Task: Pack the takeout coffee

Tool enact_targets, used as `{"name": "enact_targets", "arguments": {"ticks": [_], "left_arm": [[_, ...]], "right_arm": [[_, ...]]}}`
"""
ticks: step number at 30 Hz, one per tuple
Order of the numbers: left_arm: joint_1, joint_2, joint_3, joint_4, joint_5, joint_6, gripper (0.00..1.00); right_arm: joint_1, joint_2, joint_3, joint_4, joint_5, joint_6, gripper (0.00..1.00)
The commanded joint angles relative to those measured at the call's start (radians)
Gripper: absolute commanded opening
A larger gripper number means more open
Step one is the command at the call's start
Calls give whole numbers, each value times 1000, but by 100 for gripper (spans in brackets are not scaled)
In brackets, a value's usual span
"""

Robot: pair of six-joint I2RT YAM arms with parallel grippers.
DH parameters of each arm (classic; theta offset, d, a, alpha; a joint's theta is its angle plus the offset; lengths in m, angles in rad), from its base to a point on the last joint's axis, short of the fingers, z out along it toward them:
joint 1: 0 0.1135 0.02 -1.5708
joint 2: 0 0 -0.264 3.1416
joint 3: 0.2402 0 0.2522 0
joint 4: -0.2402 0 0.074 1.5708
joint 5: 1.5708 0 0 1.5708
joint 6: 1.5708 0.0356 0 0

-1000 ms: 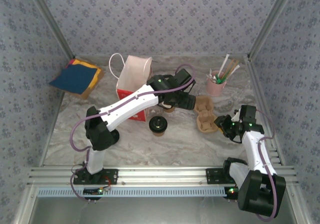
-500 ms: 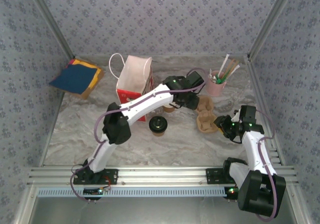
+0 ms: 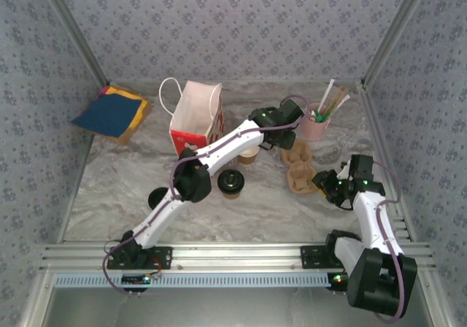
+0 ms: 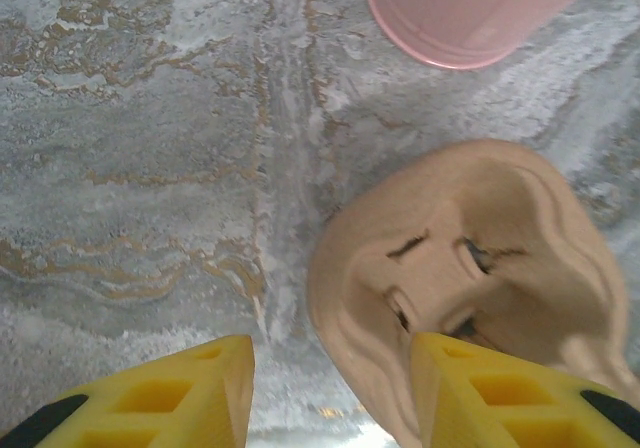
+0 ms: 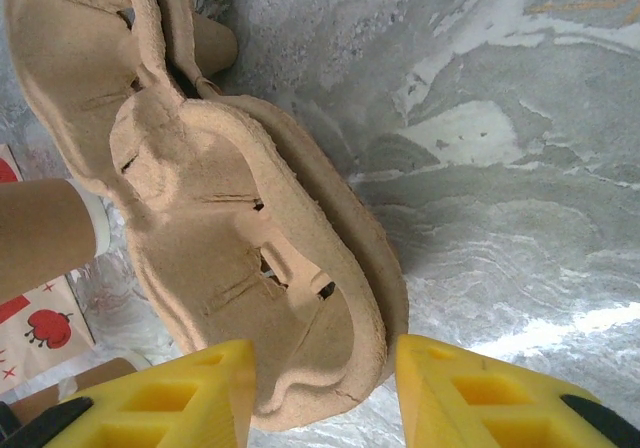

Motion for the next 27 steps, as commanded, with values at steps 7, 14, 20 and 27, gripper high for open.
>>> {"name": "enact_targets", "arguments": {"ticks": [7, 14, 20, 27], "left_arm": [[-2, 82, 68, 20, 16, 16, 39], [-2, 102, 61, 8, 56, 1, 33], [-8, 108, 54, 2, 78, -10, 33], [-16, 108, 53, -1, 87, -9, 33]], "right_arm": [[0, 39, -14, 42, -30, -21, 41], [0, 50, -12, 58, -50, -18, 40], [2, 41, -14, 78, -84, -12, 38], [6, 48, -30, 114, -103, -10, 38]]}}
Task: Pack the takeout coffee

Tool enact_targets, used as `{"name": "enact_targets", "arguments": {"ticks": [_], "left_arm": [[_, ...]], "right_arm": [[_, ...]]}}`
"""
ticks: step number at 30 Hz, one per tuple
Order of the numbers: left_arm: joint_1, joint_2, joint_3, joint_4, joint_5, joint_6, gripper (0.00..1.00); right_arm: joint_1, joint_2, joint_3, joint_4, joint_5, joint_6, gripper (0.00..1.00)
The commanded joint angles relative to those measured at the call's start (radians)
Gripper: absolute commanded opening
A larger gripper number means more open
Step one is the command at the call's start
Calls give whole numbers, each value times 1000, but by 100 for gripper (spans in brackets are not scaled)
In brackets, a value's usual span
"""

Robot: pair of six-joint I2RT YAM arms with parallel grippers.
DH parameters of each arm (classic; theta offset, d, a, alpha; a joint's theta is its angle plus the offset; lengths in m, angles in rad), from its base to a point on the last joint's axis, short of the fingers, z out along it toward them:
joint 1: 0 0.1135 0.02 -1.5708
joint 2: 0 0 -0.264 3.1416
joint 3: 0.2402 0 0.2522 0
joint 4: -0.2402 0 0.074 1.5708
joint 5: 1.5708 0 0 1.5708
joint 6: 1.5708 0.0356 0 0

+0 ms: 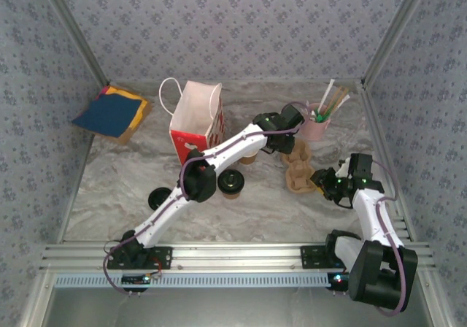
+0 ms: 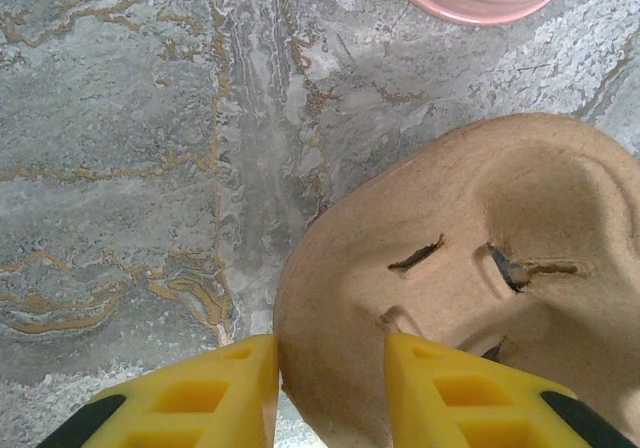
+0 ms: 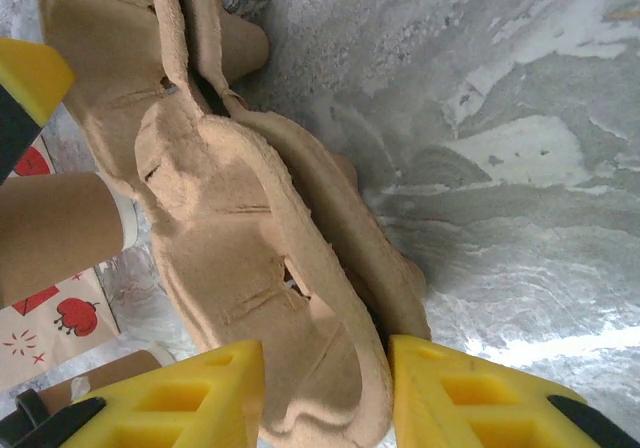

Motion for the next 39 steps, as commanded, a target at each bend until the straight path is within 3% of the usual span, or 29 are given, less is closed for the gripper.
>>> {"name": "enact_targets", "arguments": {"ticks": [1, 11, 15, 21, 23, 25, 26, 39], "left_arm": [[-16, 28, 22, -17, 36, -8, 33], [-20, 24, 20, -22, 39, -14, 33], [-19, 13, 20, -26, 30, -11, 33], [-2, -25, 20, -36, 16, -13, 34], [5, -43, 21, -34, 16, -16, 35], [11, -62, 26, -34, 14, -16, 36], [12, -72, 29, -38, 8, -17, 36], [46, -216, 49, -83, -11, -46, 41]], "right_arm": [[6, 4, -17, 34, -36, -9, 38], [9, 9, -30, 80, -68, 3, 35], [9, 20, -31, 73, -60, -7, 23], [10, -19, -30, 36, -42, -17, 19], [9, -36, -32, 30, -42, -19, 10], [7, -49, -36, 27, -46, -16, 9], [6, -55, -37, 28, -50, -14, 0], [2, -165, -31, 13, -106, 8, 0]]}}
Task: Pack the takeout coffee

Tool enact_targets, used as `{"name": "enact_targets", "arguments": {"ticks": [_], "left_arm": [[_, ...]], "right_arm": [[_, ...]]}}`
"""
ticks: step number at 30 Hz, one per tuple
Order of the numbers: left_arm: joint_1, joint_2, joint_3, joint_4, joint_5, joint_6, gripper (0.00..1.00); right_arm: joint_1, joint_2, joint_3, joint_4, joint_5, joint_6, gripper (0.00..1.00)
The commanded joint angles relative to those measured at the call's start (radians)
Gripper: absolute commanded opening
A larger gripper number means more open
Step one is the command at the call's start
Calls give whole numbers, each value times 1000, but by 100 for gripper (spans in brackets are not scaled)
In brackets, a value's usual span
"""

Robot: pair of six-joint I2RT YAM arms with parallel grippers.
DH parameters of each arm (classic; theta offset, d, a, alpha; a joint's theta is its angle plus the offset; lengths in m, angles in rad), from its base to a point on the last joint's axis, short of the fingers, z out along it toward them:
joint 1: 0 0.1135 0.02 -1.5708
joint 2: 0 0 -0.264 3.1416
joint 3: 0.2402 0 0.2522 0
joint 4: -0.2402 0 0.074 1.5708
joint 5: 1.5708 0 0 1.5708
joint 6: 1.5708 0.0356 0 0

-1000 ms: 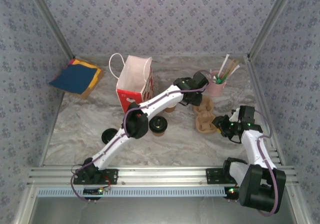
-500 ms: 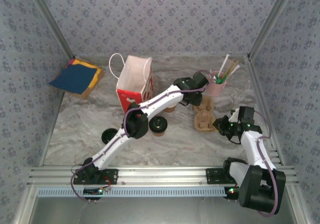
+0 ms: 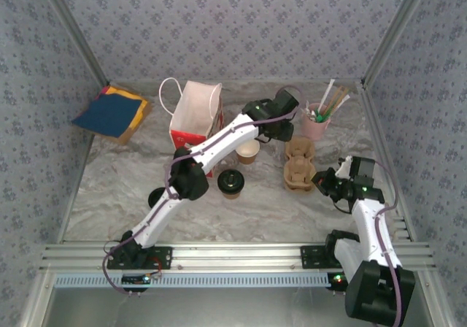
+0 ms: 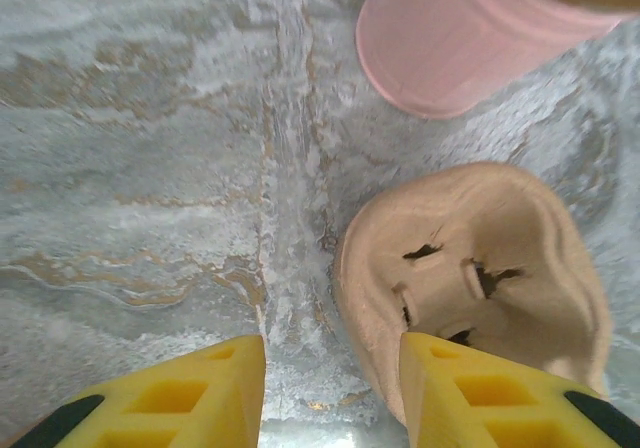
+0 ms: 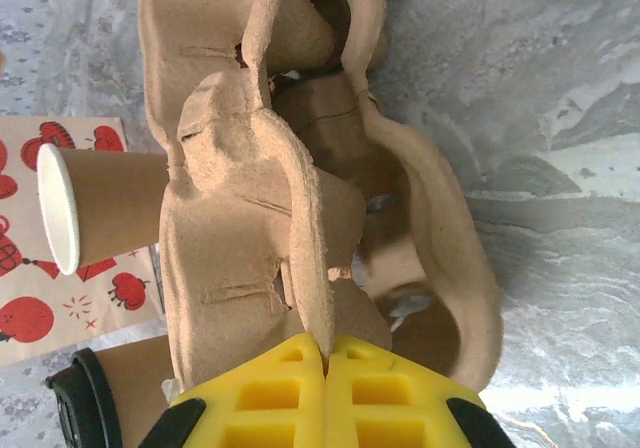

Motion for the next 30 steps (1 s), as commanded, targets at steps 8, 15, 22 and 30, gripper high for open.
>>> {"name": "enact_targets", "arguments": {"ticks": [8, 15, 22, 30], "left_arm": [[16, -158, 37, -73, 2, -43, 41], [18, -246, 36, -114, 4, -66, 41], [25, -350, 22, -181, 28, -105, 42], [40, -497, -85, -207, 122, -156, 42]], "right_arm": [[-5, -45, 48, -36, -50, 40, 0], [-3, -50, 104, -39, -50, 99, 0], [46, -95, 143, -42, 4, 167, 0], [248, -223, 230, -48, 239, 275, 0]]}}
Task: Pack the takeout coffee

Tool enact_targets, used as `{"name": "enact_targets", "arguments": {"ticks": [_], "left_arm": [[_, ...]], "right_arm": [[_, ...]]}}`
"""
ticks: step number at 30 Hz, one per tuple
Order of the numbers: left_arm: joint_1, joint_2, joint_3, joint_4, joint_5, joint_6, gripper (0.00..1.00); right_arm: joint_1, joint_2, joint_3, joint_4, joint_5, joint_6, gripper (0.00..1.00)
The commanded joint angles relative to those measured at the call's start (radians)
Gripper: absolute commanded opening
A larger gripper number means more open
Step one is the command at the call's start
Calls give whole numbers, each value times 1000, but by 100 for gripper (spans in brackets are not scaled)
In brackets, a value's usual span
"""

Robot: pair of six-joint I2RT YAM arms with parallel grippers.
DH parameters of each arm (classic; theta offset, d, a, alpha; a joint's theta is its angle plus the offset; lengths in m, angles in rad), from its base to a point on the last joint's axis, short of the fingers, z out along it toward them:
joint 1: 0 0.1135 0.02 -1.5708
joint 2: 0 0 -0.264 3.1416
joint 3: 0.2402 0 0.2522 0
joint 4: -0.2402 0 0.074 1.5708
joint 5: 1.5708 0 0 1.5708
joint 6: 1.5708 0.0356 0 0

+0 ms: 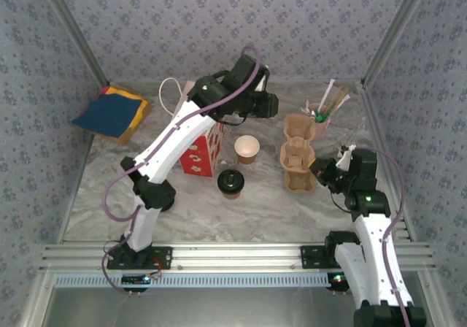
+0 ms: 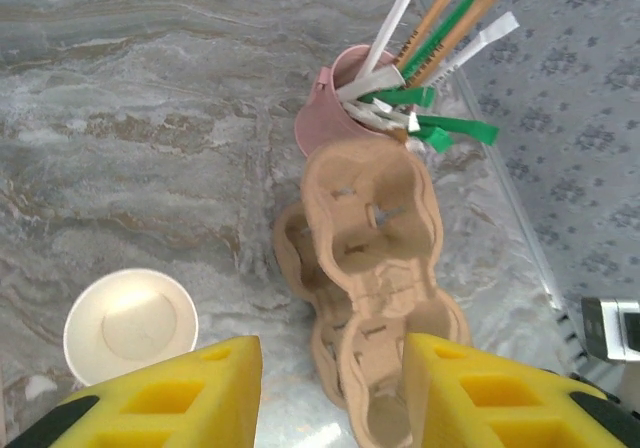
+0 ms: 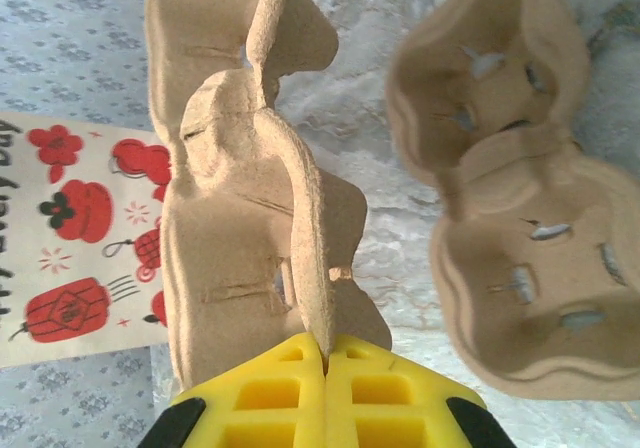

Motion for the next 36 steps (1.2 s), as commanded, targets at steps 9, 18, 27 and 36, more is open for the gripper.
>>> {"name": "enact_targets", "arguments": {"ticks": [9, 18, 27, 36], "left_arm": [[15, -247, -416, 159, 233, -148, 45], [-6, -267, -541, 286, 274, -221, 46], [-18, -211, -523, 318, 278, -236, 44], [-25, -165, -513, 339, 290, -252, 40]], "right_arm": [[229, 82, 256, 21, 273, 35, 0], [287, 109, 292, 39, 295, 42, 0], [332, 95, 302, 34, 319, 55, 0], [340, 81, 309, 29, 329, 55, 0]]}}
